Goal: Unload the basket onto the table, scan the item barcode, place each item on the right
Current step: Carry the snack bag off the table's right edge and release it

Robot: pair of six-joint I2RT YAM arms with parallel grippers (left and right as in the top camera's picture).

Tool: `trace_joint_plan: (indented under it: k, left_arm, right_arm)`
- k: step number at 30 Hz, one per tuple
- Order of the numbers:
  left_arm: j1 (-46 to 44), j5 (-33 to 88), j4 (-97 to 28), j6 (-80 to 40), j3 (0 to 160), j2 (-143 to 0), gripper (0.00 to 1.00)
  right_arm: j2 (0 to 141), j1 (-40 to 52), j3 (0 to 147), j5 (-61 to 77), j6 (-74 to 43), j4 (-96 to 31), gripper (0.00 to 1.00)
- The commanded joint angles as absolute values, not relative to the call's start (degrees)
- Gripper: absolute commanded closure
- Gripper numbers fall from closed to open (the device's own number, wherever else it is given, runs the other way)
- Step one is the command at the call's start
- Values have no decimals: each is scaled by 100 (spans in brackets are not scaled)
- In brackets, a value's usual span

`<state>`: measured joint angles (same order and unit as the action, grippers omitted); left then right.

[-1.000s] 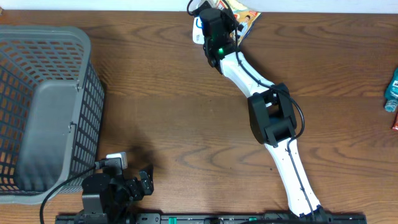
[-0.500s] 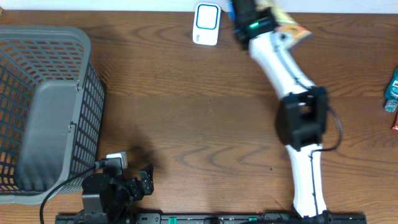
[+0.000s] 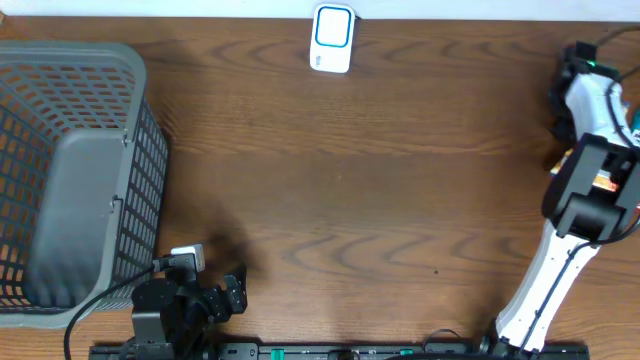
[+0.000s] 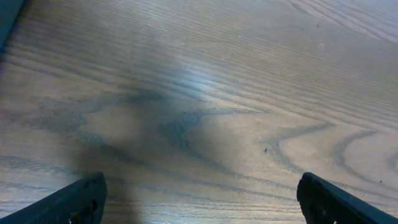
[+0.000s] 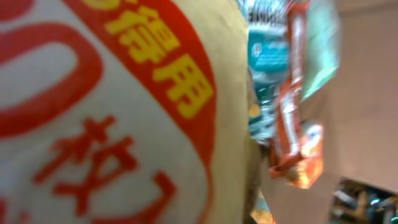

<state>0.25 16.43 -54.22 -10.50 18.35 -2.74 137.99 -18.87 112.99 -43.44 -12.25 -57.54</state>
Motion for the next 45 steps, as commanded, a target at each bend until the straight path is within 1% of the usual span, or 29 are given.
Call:
trace_joint_plan:
  k: [1, 2, 3, 4, 6, 7, 8, 9, 12, 15, 18, 21, 27, 34, 41, 45]
  left_arm:
    - [3, 1691, -5485, -1017, 1852, -259, 2]
    - [3, 1691, -5485, -1017, 1852, -259, 2]
    - [3, 1691, -5485, -1017, 1852, -259, 2]
    - [3, 1691, -5485, -1017, 1852, -259, 2]
    - [3, 1691, -5485, -1017, 1852, -259, 2]
    - [3, 1691, -5487, -1017, 1852, -259, 2]
    - [3, 1691, -5485, -1017, 1852, -259, 2]
    - [3, 1691, -5485, -1017, 1852, -259, 2]
    - [3, 1691, -5485, -1017, 1852, -259, 2]
    - [3, 1691, -5485, -1017, 1852, -259, 2]
    - [3, 1691, -5485, -1017, 1852, -259, 2]
    - [3, 1691, -5487, -1017, 1852, -259, 2]
    - [3, 1691, -5485, -1017, 1852, -259, 2]
    - [3, 1691, -5485, -1017, 1852, -259, 2]
    - [3, 1691, -5485, -1017, 1852, -259, 2]
    - [3, 1691, -5485, -1017, 1852, -259, 2]
  right_arm:
    - [13677, -2093, 11413, -3983, -1426, -5651, 90]
    - [13622, -2121, 11465, -3979, -1413, -5653, 82]
    - [13541, -2130, 11522, -3944, -1409, -5658, 61]
    - [13428, -2128, 11581, -3854, -1404, -5660, 44]
    - [13131, -2088, 11642, -3494, -1247, -5638, 18]
    - [12958, -2062, 11657, -3299, -1164, -5616, 6]
    - [12744, -2029, 11657, -3074, -1070, -5586, 1]
    - [12311, -1955, 11657, -2547, -862, -5544, 1]
    - [11469, -1765, 11657, -1638, -620, -5540, 1]
    - [10643, -1505, 11657, -923, -375, -5555, 1]
    - [9841, -1192, 11657, -591, -377, -5638, 1]
    - [9076, -864, 11657, -563, -377, -5813, 1]
    - [7926, -508, 11655, -563, -377, -5966, 1]
    - [6947, -489, 11655, -563, -377, -5966, 1]
    - [6278, -486, 11655, -565, -377, -5999, 1]
    - [5966, -482, 11655, -565, -373, -6296, 1]
